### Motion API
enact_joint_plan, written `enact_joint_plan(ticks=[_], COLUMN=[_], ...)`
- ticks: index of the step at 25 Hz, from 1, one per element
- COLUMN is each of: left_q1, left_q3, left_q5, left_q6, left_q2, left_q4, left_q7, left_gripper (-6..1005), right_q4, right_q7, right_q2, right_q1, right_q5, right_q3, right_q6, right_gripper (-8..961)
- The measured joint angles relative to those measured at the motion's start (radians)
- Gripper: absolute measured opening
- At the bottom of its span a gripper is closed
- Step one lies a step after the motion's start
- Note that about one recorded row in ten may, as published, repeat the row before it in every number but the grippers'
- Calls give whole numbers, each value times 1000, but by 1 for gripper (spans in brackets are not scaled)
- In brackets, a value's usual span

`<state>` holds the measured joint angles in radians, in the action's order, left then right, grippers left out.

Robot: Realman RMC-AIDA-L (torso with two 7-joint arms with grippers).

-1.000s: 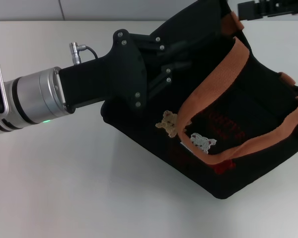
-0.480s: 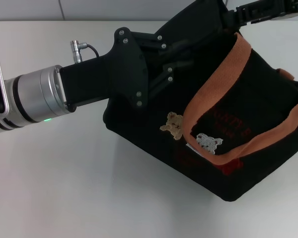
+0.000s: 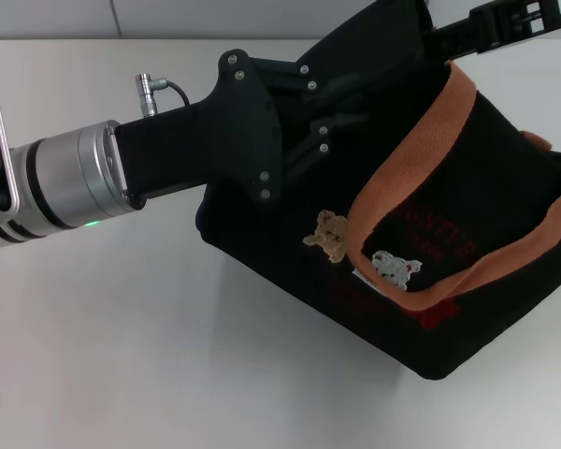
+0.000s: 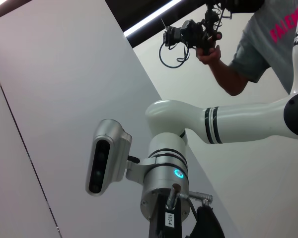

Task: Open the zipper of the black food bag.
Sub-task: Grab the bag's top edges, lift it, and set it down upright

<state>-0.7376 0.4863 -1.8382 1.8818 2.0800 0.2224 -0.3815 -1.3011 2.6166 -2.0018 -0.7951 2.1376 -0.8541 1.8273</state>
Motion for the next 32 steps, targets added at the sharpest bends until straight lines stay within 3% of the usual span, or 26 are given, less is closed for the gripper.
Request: enact_joint_plan(ticks=[15,22,28,32], left_q1=[-9,-10,1,8], left_q3=[15,17,8,7], left_q5=[-1,1,9,24], left_q6=[1,8,14,14], left_q2=[0,0,0,0], left_q4=[0,0,-9,-16], left_q7=[5,12,31,38], left_gripper=[152,152,152,152], right_q4=[50,29,-88,-84], right_q7=[22,-4,-45,-95], right_q2=[-15,-21,-32,-25], right_q1=[-60,-57,19,80], right_q5=[84,107,59,-21], right_q3=[-72,-115,-97,-42], right_q6=[-71,-87,-81,-64], right_gripper=[579,380,211,92])
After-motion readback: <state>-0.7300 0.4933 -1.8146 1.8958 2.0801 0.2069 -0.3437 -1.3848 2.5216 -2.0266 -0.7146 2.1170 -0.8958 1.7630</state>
